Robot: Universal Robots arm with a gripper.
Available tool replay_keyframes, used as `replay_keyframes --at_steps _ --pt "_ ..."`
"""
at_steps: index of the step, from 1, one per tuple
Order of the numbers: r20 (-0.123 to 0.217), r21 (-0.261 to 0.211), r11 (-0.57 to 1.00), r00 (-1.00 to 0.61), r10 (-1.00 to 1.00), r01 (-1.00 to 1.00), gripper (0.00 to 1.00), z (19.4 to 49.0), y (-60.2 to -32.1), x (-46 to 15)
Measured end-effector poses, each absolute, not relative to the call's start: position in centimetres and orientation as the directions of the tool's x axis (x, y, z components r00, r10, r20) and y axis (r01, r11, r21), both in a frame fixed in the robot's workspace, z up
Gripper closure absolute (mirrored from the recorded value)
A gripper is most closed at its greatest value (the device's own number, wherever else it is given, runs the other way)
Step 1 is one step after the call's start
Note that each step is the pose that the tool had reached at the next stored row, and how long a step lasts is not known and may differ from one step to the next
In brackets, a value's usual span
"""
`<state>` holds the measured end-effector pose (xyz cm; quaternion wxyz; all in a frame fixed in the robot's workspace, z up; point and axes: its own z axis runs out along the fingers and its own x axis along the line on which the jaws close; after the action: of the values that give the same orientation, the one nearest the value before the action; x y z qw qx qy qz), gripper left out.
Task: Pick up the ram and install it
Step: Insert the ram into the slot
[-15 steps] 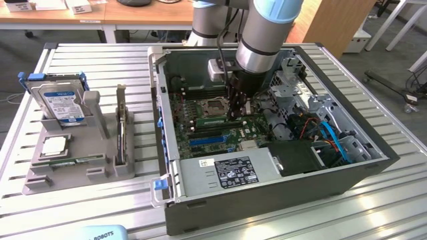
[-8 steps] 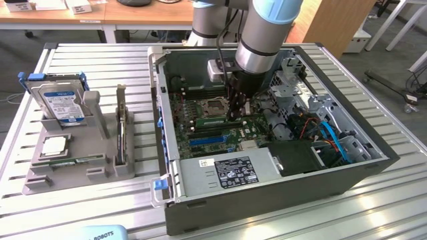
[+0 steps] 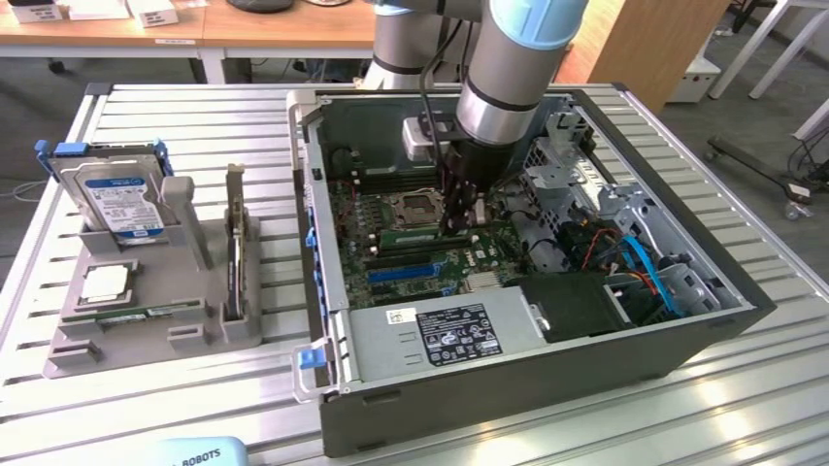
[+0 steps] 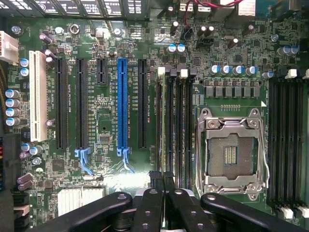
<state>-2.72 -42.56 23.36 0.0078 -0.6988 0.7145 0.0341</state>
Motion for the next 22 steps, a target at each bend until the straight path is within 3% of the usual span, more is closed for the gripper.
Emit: replay_keyframes --at_steps 22 --pt "-0.059 0.038 0.009 -0.011 -0.998 -0.999 0.88 23.09 -42.51 -2.73"
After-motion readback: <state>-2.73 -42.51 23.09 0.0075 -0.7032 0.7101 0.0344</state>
